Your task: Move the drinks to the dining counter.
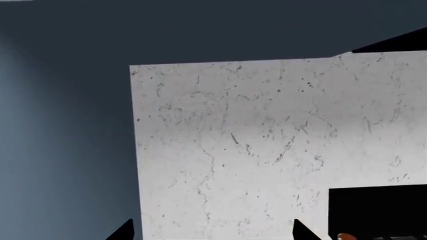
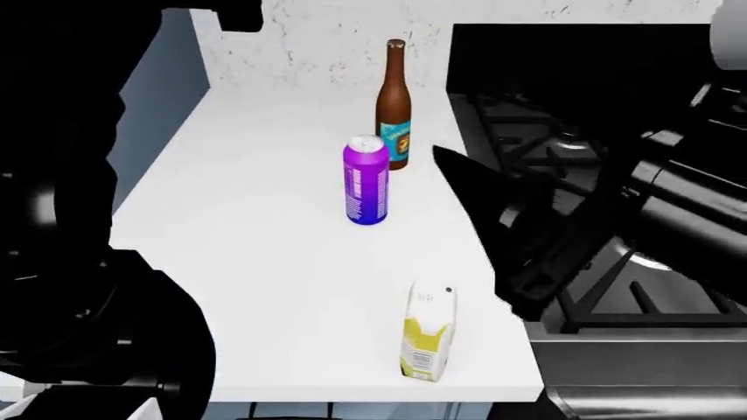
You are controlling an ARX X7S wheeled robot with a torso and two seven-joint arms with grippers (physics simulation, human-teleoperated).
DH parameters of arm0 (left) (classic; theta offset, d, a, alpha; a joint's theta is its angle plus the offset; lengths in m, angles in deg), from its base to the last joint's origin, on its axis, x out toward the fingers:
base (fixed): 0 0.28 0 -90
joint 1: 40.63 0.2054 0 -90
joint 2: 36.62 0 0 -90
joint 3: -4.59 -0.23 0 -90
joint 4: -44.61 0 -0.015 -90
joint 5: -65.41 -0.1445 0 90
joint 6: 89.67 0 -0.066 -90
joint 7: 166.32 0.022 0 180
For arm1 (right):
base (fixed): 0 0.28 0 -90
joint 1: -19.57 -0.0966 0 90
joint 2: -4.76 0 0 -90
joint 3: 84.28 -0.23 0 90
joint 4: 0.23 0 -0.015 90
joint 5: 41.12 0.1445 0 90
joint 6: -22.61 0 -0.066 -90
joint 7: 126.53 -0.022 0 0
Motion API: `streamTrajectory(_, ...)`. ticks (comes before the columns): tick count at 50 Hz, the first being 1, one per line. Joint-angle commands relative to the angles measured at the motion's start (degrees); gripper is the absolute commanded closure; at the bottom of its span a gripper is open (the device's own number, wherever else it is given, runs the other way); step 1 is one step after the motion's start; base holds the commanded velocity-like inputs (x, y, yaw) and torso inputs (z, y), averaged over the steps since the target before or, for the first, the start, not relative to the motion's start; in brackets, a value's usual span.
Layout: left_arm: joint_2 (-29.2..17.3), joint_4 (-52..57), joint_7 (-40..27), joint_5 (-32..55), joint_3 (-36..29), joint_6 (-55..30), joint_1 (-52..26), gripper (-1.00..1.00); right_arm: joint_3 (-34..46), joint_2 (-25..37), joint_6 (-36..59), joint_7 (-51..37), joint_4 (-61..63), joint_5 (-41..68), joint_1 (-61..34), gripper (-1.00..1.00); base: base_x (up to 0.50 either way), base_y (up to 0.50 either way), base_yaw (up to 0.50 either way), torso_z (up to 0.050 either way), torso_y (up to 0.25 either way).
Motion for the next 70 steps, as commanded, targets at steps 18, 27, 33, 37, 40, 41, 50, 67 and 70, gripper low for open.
streamTrajectory(18,0.0,0.2,1.0,-1.1,-0.5,0.0,0.3,-1.0,6.5,4.0,1.9,2.6,4.7,9.0,10.1,-1.0,0.0,0.0,0.0,0.0,0.0)
streamTrajectory(27,0.0,0.2,0.2,0.0,-0.4,0.0,0.4,-1.0,6.6,2.2,3.6,4.3,3.0,6.0,12.9,-1.0,0.0,0.0,0.0,0.0,0.0)
streamTrajectory(33,0.0,0.3,0.0,0.3,-0.6,0.0,0.7,-1.0,6.8,1.4,4.0,5.4,2.6,4.9,13.4,-1.0,0.0,0.0,0.0,0.0,0.0)
streamTrajectory(37,0.0,0.3,0.0,0.4,-0.5,0.0,0.7,-1.0,6.9,1.3,3.9,5.8,2.7,4.5,13.7,-1.0,0.0,0.0,0.0,0.0,0.0)
streamTrajectory(40,0.0,0.4,0.1,0.2,-0.6,0.0,0.8,-1.0,6.8,1.3,3.8,6.2,2.7,4.2,14.2,-1.0,0.0,0.0,0.0,0.0,0.0)
streamTrajectory(41,0.0,0.3,0.2,0.2,-0.5,0.0,0.7,-1.0,6.9,1.2,3.8,6.3,2.7,4.1,14.3,-1.0,0.0,0.0,0.0,0.0,0.0)
streamTrajectory(50,0.0,0.2,0.1,0.4,-0.5,0.0,0.5,-1.0,6.8,1.6,4.1,7.3,2.4,2.9,15.5,-1.0,0.0,0.0,0.0,0.0,0.0)
streamTrajectory(67,0.0,0.6,-0.2,1.1,-0.5,0.0,0.6,-1.0,5.7,1.0,5.5,10.1,1.3,-2.1,16.5,-1.0,0.0,0.0,0.0,0.0,0.0)
streamTrajectory(70,0.0,0.5,-0.1,1.1,-0.5,0.0,0.4,-1.0,5.9,1.1,5.7,10.3,1.2,-2.9,16.5,-1.0,0.0,0.0,0.0,0.0,0.0)
